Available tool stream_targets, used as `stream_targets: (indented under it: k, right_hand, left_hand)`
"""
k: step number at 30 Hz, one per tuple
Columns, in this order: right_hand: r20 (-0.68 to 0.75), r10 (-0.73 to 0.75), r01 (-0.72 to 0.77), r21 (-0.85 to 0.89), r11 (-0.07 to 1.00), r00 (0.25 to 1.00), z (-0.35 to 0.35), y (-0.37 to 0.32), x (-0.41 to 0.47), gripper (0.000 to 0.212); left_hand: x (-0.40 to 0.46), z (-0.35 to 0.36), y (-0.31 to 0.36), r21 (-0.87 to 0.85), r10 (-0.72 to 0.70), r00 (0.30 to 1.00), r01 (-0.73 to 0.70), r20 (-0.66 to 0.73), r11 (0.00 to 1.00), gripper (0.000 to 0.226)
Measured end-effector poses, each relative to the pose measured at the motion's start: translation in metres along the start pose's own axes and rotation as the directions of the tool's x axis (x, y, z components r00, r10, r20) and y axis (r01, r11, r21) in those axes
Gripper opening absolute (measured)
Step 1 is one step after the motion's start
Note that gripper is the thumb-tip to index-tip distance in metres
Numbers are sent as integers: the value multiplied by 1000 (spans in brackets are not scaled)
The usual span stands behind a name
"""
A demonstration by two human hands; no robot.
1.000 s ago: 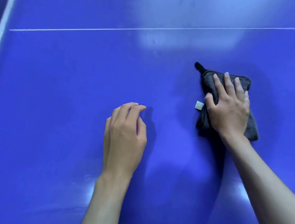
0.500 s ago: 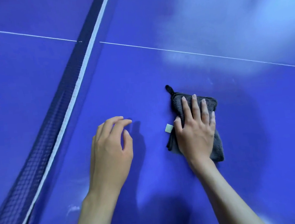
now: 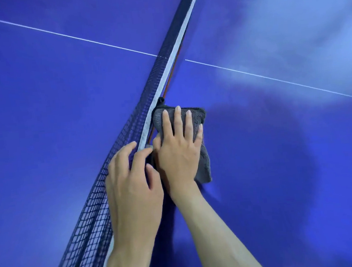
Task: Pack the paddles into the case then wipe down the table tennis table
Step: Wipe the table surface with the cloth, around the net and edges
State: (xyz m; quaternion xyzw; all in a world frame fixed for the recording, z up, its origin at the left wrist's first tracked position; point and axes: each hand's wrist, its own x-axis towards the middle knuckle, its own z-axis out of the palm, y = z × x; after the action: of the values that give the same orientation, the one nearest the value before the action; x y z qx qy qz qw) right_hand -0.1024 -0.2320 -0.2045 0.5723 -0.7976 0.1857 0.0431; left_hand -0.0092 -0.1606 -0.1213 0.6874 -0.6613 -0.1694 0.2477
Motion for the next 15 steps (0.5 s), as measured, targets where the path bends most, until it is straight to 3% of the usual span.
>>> stream_targets:
  k: [6, 15]
  right_hand:
    - [62, -93, 89, 62, 994, 994, 0, 14, 13, 57]
    - [52, 23, -27, 87, 996, 998, -22, 90, 13, 59]
  left_hand:
    - [8, 2, -4, -39, -15, 998, 17, 53, 999, 34]
    - [-8, 22, 24, -67, 112, 987, -104, 120, 992, 29]
